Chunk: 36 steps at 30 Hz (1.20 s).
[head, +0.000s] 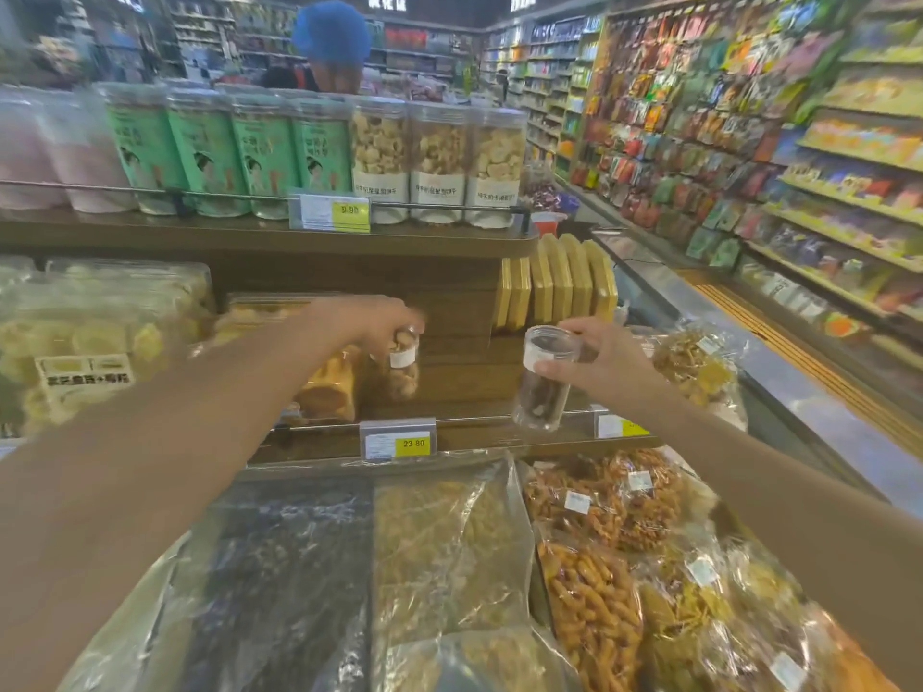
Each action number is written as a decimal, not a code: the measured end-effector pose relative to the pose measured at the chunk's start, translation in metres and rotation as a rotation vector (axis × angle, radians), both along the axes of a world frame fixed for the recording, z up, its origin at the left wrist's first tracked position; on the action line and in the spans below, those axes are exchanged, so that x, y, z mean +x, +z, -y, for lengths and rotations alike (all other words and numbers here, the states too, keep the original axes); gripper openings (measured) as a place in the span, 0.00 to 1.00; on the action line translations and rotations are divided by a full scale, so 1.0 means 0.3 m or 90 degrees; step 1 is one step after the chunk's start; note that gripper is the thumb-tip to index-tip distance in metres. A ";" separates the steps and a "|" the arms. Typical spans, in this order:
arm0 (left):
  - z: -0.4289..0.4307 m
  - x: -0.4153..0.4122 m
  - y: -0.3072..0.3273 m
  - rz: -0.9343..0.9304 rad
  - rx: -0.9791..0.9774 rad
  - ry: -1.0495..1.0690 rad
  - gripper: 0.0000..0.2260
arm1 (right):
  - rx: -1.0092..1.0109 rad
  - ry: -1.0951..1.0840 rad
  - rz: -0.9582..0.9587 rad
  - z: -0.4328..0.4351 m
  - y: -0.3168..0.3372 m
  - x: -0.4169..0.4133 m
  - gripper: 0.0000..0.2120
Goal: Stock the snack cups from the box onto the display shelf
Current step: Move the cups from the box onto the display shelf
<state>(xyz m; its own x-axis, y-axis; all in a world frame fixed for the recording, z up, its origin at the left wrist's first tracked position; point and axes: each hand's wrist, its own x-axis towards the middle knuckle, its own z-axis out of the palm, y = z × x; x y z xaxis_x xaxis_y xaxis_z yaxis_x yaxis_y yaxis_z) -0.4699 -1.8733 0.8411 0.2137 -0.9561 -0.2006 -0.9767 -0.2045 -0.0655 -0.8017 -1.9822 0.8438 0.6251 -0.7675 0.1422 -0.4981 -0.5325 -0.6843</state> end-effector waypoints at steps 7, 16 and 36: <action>0.093 0.063 -0.082 0.003 -0.007 -0.017 0.23 | 0.032 0.014 0.013 0.042 -0.044 0.118 0.30; 0.162 0.156 -0.099 -0.041 0.009 -0.016 0.26 | 0.058 0.025 0.038 0.082 -0.118 0.280 0.27; 0.112 0.209 -0.131 -0.038 -0.158 -0.020 0.18 | 0.122 0.097 0.004 -0.023 -0.306 0.695 0.32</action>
